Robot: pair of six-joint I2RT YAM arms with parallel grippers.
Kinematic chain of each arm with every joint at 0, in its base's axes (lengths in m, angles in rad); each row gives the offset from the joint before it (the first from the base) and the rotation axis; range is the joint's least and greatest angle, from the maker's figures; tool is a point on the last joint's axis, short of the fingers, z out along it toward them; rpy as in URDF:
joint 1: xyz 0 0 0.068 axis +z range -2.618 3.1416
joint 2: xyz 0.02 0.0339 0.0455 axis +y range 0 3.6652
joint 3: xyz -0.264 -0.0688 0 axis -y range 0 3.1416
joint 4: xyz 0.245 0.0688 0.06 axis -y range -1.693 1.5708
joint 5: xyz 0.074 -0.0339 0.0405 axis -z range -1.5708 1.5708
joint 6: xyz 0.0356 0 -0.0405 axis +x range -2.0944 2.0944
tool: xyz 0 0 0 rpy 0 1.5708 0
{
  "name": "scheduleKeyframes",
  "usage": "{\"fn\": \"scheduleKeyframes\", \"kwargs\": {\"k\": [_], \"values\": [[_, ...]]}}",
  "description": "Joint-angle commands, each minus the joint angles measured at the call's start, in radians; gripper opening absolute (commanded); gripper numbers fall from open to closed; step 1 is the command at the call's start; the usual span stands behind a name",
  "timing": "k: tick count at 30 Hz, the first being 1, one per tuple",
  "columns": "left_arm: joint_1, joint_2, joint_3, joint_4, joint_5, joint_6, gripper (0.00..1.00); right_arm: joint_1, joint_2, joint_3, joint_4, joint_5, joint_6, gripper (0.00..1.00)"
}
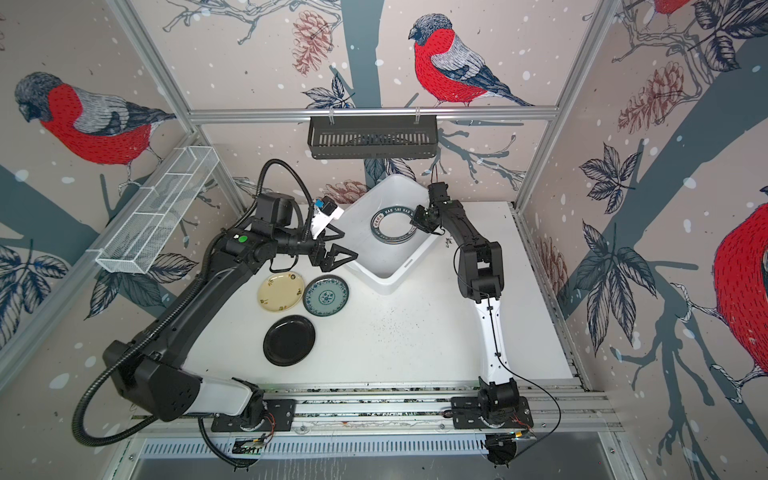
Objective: Place the plates into the plastic bin on the countertop
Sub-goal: 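Lower the green-rimmed plate onto the plate stack in the bin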
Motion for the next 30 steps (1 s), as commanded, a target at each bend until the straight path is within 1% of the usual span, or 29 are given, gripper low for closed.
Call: {"fn": "scheduleKeyframes", "kwargs": {"k": [1,23,30], "values": [[-0.001,-0.004,0.001,0.014,0.023,0.021,0.97,0.001,0.008,0.009,0.006,0.012,-0.004,0.33],[0.0,-0.01,-0.002,0.012,0.026,0.024,0.97,-0.001,0.018,0.017,0.003,0.028,0.002,0.35],[0.0,-0.013,-0.005,0.014,0.023,0.025,0.97,0.0,0.033,0.057,-0.02,0.04,0.002,0.35]]}}
